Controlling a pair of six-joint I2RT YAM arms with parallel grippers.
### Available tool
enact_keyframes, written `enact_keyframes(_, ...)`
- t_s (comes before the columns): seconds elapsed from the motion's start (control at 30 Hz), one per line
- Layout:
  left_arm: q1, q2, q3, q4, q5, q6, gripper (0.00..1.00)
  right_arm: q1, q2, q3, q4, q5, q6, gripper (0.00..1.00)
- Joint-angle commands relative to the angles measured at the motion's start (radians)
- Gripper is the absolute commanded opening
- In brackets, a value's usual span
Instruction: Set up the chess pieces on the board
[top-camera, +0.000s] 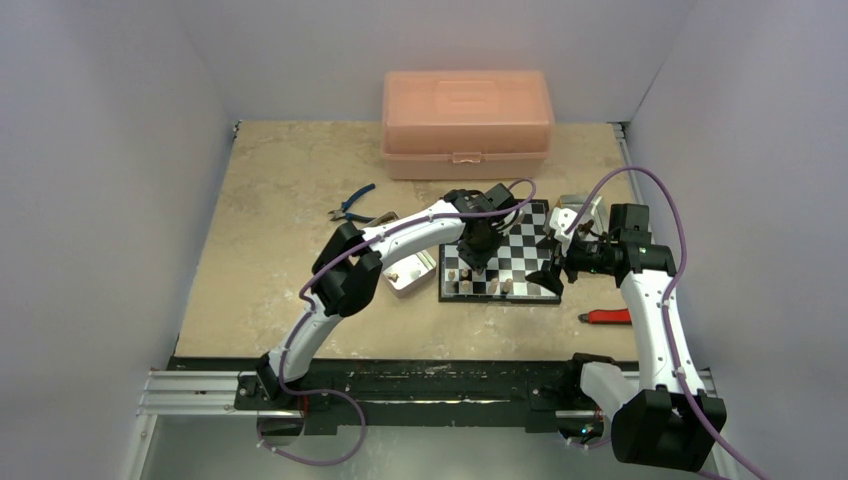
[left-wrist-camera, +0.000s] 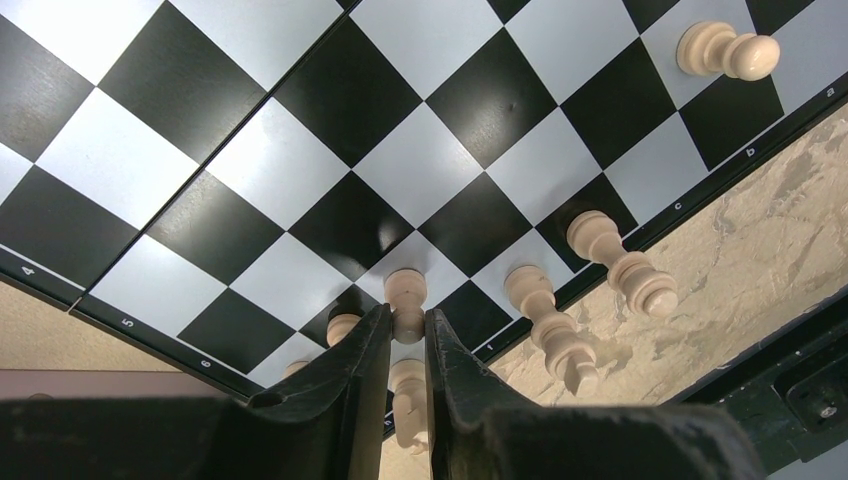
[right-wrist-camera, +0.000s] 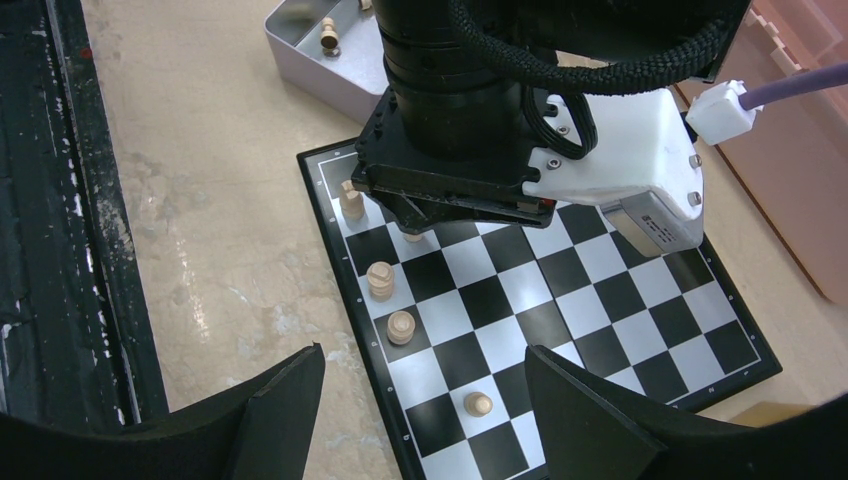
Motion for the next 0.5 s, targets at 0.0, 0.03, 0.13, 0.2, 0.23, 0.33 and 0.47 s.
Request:
enact_keyframes(0.0, -0.007, 0.014, 0.041, -0.013, 0.003, 0.014, 0.18, -0.003, -0.012, 0.015, 0.007, -0.015, -0.002, 0.77)
enact_keyframes(0.03, -0.007, 0.015, 0.042, -0.013, 0.004, 0.014, 0.18, -0.002, -0.012, 0.015, 0.007, -0.014, -0.002, 0.77)
enact_keyframes(0.13, -0.007, 0.016, 0.042, -0.013, 0.009, 0.013, 0.18, -0.003, -0.011, 0.014, 0.007, -0.014, -0.002, 0.77)
enact_keyframes(0.2, -0.007, 0.016, 0.042, -0.014, 0.011, 0.011, 0.18, -0.003, -0.011, 0.014, 0.007, -0.014, -0.003, 0.77)
enact_keyframes(0.23, -0.007, 0.016, 0.042, -0.013, 0.012, 0.011, 0.18, -0.003, -0.012, 0.014, 0.007, -0.014, -0.002, 0.77)
enact_keyframes(0.33, -0.008, 0.016, 0.042, -0.012, 0.016, 0.011, 0.18, -0.003, -0.013, 0.015, 0.007, -0.014, -0.002, 0.77)
enact_keyframes(0.47, -0.007, 0.016, 0.043, -0.01, 0.023, 0.01, 0.18, -0.003, -0.012, 0.015, 0.007, -0.014, -0.002, 0.77)
